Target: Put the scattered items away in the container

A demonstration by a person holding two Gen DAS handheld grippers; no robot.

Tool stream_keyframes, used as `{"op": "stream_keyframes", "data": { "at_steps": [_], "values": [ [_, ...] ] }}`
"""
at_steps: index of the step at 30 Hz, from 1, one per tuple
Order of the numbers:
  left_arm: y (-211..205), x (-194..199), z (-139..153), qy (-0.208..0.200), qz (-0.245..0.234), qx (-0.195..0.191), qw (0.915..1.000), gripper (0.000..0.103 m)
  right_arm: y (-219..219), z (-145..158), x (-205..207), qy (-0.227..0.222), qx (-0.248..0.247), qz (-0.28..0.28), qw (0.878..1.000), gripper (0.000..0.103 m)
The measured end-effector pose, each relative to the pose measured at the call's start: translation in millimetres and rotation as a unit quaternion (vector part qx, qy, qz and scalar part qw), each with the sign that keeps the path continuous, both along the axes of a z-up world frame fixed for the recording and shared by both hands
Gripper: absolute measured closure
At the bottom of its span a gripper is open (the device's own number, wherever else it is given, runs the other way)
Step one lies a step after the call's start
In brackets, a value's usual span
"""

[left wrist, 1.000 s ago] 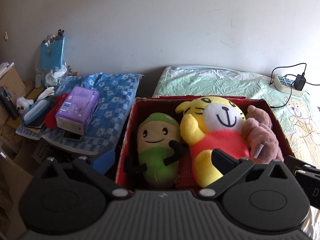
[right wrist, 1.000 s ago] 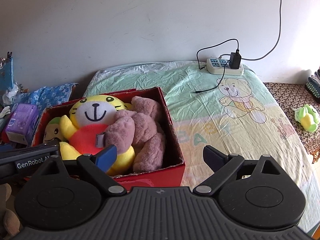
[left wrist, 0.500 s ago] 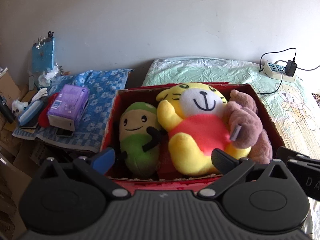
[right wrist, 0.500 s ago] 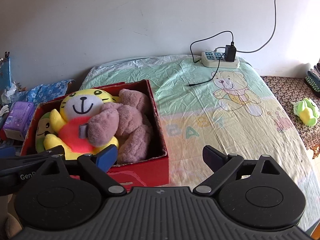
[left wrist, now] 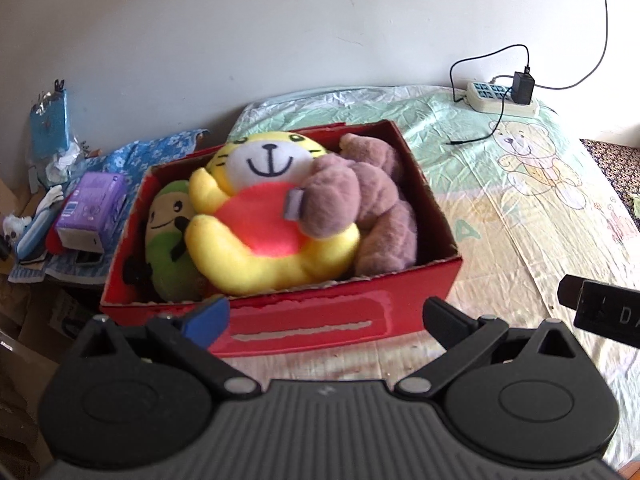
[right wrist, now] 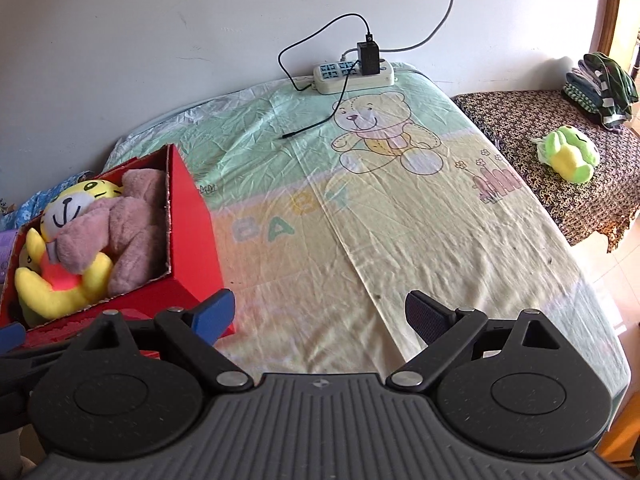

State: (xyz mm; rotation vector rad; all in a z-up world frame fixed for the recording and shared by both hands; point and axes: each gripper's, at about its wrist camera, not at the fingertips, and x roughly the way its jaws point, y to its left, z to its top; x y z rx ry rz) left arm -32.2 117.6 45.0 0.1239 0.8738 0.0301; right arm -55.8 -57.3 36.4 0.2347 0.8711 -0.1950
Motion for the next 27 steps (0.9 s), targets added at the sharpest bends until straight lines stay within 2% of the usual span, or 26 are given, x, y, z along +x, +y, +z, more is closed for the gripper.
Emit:
{"op": "stream_keyframes", "data": {
  "at_steps": [4,10,14,27],
  "values": [
    [-16,-9,-6,0.006,0.003,0.002,1.0,0.0,-9,-5,-5,0.005,-0.001,0.018,1.0,0.009],
    [-14,-22,-24,0.024,0.045,-0.007,0.9987,0.0,0,-16,-11,0.004,-0.019,0.07,0.997,0.009],
    [1,-29,-31,0.034,0.07,-0.01,0.9969,0.0,11,-20,-7,0.022,-0.005,0.096,0.995,0.009],
    [67,-22,-25,0.033,0.102,-0.004,0.9942,0.0,77,-12,5,0.008,-0.014,0.134,0.991,0.009]
  ]
}}
